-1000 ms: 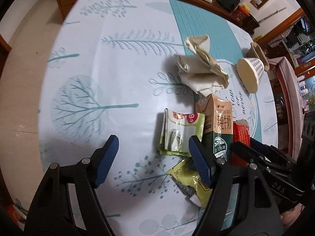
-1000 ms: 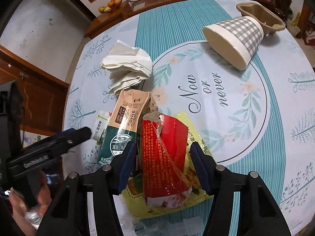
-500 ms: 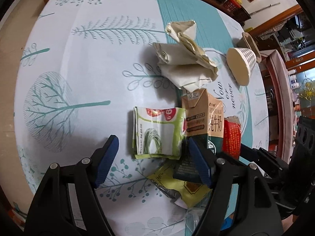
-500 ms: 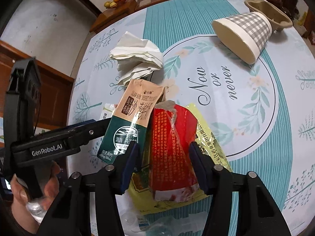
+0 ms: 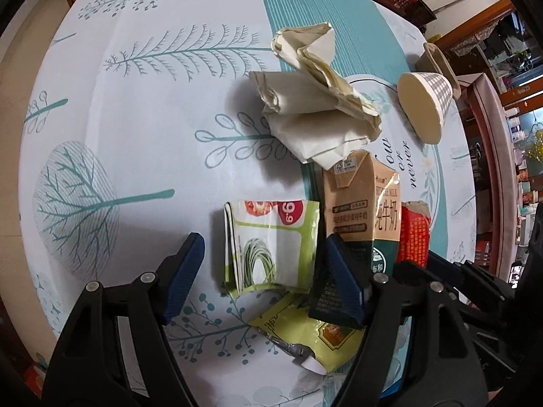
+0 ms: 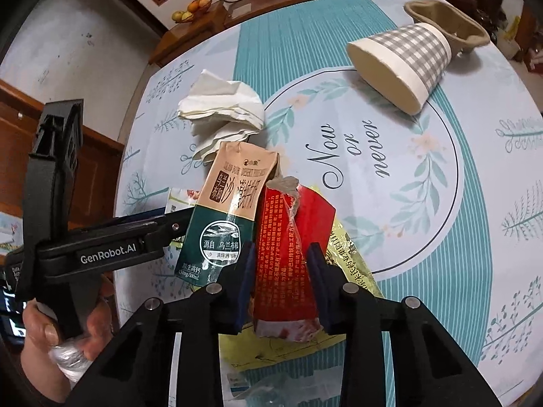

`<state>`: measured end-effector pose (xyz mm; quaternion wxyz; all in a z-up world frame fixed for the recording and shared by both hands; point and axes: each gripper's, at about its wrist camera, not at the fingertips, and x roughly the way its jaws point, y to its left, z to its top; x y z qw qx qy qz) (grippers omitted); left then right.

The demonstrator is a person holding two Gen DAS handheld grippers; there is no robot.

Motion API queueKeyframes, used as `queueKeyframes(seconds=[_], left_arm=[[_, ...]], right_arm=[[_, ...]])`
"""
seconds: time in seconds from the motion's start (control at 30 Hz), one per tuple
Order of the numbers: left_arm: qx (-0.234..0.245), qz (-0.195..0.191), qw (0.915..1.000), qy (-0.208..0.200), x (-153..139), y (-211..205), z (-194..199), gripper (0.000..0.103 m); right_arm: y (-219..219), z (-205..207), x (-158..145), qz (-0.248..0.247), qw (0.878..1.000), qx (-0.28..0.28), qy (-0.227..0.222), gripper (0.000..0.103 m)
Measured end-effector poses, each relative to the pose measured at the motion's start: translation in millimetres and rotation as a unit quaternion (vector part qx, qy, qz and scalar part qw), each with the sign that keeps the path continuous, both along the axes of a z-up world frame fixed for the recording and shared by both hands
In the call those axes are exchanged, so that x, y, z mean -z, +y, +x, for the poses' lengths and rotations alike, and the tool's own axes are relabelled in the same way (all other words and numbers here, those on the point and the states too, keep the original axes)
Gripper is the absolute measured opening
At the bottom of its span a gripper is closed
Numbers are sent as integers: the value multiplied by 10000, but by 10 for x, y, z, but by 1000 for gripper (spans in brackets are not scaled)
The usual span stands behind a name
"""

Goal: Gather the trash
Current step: 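Grasp the green-white wrapper with the left tool while the right tool grasps the red packet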

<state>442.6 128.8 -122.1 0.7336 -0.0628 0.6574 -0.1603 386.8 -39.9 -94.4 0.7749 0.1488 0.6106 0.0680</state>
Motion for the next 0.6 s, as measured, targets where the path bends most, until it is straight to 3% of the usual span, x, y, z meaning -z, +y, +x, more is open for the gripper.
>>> queueKeyframes(seconds=[0.17,0.47,0.6], left_arm=[[54,101,9999,-33,4,-25,35,71],[353,644,9970,-253,12,-82,-72,67],[347,694,9965,-311,-1,-22,-91,58]], right_arm=[[-29,1,-27,44,10000,10,28,32],[-25,3,-40,-33,10000,-73,45,32],[7,9,-46,-107,9998,-129,51,32]])
